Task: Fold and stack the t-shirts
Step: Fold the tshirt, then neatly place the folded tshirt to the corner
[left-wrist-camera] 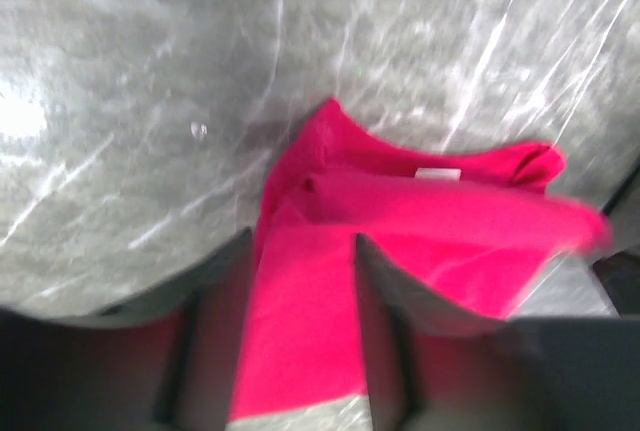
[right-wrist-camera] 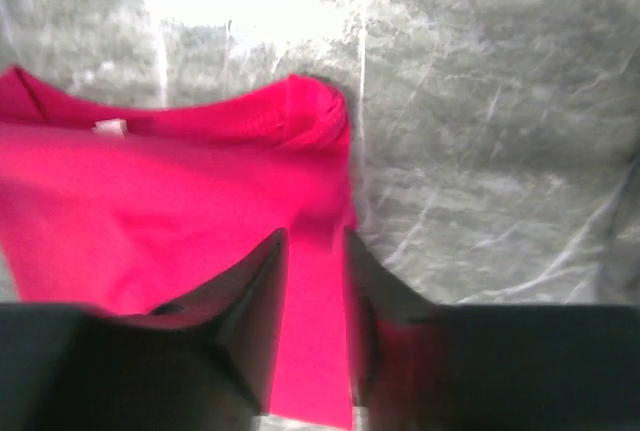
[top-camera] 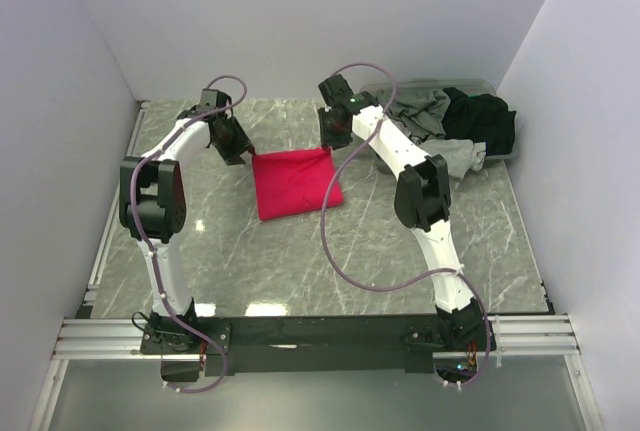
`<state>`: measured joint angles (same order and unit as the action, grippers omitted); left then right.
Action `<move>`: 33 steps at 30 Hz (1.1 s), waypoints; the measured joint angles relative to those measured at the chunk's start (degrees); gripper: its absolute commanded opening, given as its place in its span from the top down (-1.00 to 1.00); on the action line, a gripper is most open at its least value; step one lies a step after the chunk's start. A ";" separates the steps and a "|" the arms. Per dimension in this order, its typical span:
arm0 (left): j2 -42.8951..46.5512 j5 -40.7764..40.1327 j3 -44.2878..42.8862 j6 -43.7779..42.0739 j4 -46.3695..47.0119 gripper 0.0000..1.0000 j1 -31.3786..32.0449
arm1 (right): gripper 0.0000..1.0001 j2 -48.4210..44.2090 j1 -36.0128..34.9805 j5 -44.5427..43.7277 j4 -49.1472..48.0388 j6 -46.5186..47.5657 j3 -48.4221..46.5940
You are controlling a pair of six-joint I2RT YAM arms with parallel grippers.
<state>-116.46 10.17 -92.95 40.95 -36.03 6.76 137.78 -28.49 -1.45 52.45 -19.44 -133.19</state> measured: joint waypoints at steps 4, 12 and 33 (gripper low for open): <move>-0.31 0.00 0.00 0.20 2.54 -0.34 -0.63 | -0.35 0.26 0.61 0.72 -1.03 0.87 0.00; 3.48 1.88 8.11 0.00 11.13 -0.41 -1.01 | -0.28 -5.14 1.27 1.22 -5.86 0.98 6.73; 14.32 15.54 29.73 0.50 27.06 -0.43 -1.01 | 0.10 -18.12 -7.17 11.85 -11.93 0.09 31.61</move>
<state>-102.15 25.71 -63.22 41.45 -8.97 5.76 119.66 -35.66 10.39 40.51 -19.35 -101.58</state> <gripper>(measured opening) 0.715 0.458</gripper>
